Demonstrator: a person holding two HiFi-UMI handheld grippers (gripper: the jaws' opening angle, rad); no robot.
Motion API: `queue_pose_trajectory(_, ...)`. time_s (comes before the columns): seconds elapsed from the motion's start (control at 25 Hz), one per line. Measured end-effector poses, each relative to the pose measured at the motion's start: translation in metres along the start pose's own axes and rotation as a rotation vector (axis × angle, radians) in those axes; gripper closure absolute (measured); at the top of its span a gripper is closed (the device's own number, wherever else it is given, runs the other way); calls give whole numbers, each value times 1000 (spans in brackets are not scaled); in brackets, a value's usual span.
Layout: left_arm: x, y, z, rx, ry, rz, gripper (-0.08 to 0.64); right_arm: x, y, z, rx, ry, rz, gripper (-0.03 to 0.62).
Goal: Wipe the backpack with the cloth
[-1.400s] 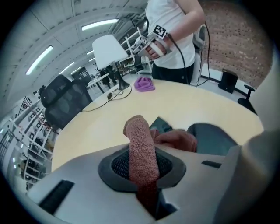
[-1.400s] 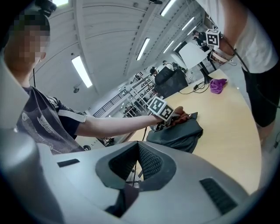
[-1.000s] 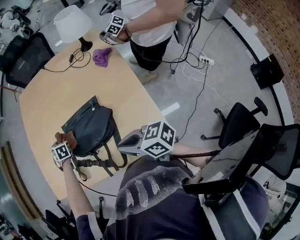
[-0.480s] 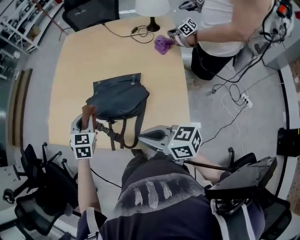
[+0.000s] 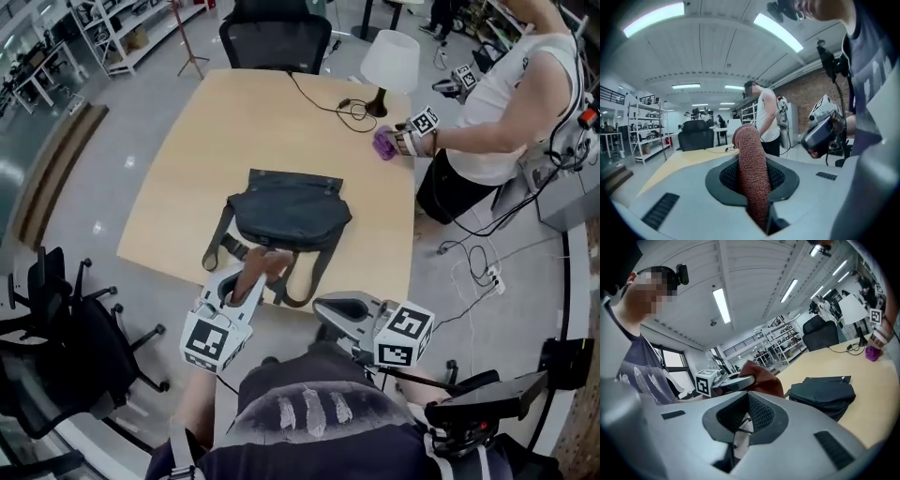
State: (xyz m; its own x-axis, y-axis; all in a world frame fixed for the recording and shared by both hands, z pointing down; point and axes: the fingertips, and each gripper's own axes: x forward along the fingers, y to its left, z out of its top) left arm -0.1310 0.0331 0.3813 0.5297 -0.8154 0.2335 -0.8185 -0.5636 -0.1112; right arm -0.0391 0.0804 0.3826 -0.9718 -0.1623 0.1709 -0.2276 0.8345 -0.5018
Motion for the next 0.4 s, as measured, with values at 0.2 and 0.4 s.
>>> queue_pose_trajectory(0.2,-96,-21,31,-5,-213,-107,503,53,71,-22,-4,-10,-9,591)
queue_pose_trajectory(0.4,-190,-21,-1,-148,-196,-161,503,100,149,-57,33,-11,16,591)
